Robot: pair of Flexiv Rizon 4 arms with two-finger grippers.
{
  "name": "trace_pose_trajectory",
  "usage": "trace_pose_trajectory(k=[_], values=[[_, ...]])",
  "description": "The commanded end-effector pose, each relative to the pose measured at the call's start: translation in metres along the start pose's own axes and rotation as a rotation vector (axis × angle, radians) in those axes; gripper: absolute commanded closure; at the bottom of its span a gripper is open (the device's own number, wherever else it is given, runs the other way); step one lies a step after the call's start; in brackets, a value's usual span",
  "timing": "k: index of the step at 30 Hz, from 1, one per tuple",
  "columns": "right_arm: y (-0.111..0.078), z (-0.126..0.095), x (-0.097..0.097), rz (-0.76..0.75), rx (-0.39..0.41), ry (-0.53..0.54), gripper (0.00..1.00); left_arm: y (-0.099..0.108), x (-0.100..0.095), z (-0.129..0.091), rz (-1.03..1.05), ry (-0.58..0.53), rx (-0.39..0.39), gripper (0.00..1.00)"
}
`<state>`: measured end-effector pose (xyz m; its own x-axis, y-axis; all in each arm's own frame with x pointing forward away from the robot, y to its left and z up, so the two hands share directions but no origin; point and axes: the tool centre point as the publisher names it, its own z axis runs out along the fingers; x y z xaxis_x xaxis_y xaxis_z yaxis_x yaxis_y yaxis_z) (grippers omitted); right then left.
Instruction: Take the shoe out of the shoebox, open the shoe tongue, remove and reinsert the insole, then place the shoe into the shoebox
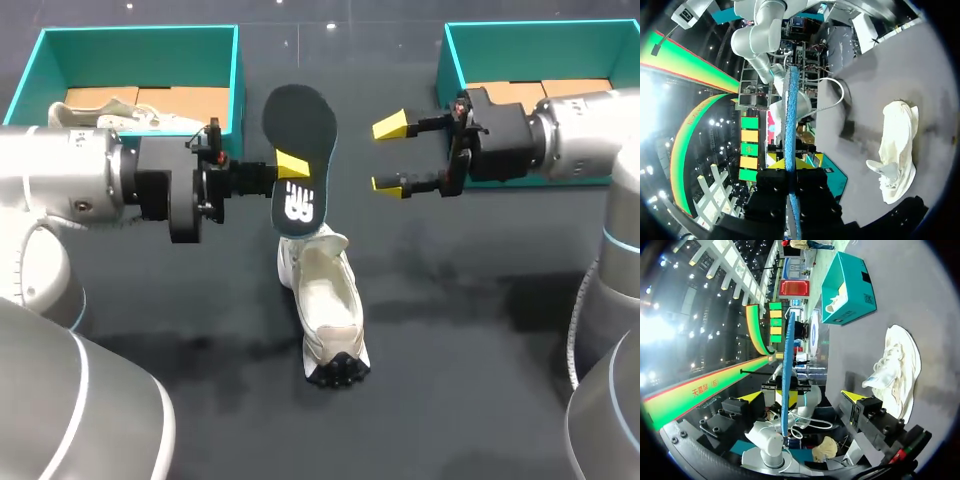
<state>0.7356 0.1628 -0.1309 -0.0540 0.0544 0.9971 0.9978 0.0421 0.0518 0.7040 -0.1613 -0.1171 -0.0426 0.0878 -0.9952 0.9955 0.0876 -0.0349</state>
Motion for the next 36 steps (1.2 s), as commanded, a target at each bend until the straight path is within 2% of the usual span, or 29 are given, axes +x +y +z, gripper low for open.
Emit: trace_pose_trajectory(k=[1,13,16,19,21,26,36], values=[[0.0,0.01,0.002,-0.004,-0.016,-0.014,0.0,0.004,0.017,0.012,0.023,-0.023,-0.012,1.0],[0.009,0.035,-0.01,-0.019,0.009,-0.027,0.0,0.017,0.029,0.029,0.054,-0.027,-0.034,1.0],[0.01,0.038,-0.012,-0.018,0.003,-0.024,0.05,0.021,0.03,0.033,0.059,-0.021,-0.04,1.0],[0.011,0.039,-0.014,-0.021,-0.01,-0.021,0.2,0.022,0.032,0.036,0.062,-0.013,-0.047,1.0],[0.012,0.04,-0.014,-0.024,-0.013,-0.02,0.33,0.023,0.033,0.038,0.059,-0.01,-0.054,1.0],[0.015,0.043,-0.016,-0.034,-0.023,-0.019,0.5,0.025,0.034,0.041,0.056,-0.004,-0.069,1.0],[0.022,0.044,-0.016,-0.048,-0.046,-0.019,0.53,0.028,0.04,0.047,0.044,-0.001,-0.099,1.0]])
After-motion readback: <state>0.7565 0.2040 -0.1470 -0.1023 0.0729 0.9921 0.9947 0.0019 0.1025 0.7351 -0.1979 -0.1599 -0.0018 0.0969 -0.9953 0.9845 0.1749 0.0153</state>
